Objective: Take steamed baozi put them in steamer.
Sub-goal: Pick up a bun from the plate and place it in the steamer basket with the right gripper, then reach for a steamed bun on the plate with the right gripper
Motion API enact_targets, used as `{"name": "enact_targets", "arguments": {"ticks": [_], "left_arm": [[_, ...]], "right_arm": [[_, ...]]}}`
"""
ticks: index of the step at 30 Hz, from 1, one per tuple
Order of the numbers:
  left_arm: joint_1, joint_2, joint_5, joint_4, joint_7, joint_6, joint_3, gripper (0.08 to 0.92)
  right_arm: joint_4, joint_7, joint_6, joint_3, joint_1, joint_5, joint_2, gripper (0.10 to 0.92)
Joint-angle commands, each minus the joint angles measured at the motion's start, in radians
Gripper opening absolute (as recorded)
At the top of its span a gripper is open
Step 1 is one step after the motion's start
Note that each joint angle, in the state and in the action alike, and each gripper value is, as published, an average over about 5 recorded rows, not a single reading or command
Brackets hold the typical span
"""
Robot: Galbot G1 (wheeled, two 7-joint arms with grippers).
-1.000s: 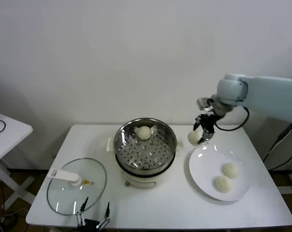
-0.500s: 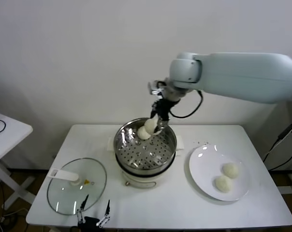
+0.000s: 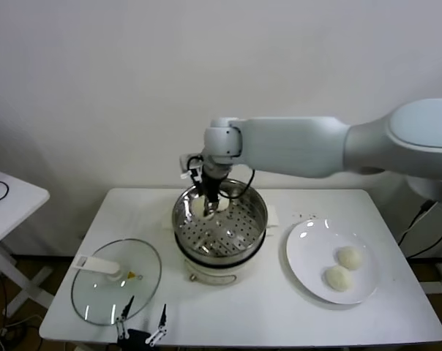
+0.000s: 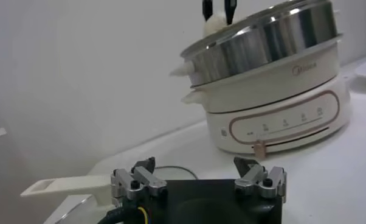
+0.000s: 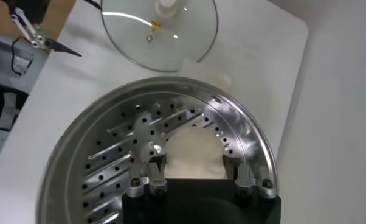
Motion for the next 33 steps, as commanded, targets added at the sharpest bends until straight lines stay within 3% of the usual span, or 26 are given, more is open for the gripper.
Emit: {"name": "enact_targets", "arguments": {"ticks": [1, 14, 21, 27, 33], "left_arm": [[0.003, -0.024, 0.013, 0.003, 0.001, -0.002, 0.001, 0.823], [0.009, -0.027, 0.026, 0.002, 0.002, -0.006, 0.002, 0.823], [0.015, -0.028, 0.028, -0.007, 0.003, -0.005, 0.001, 0.823], [0.023, -0.029, 0.033, -0.016, 0.004, -0.003, 0.001, 0.823], [0.031, -0.029, 0.04, -0.015, 0.004, -0.003, 0.003, 0.823]], "right_arm": [[-0.059, 0.026, -0.013, 0.015, -0.113, -0.074, 0.062, 0.645], [-0.076, 0.037, -0.013, 0.028, -0.143, -0.093, 0.064, 0.647], [-0.04, 0.005, 0.027, 0.043, -0.066, -0.039, 0.022, 0.789], [0.04, -0.105, 0.117, -0.026, 0.121, -0.022, -0.117, 0.822], [0.168, -0.242, 0.221, -0.163, 0.28, -0.05, -0.38, 0.823]]}}
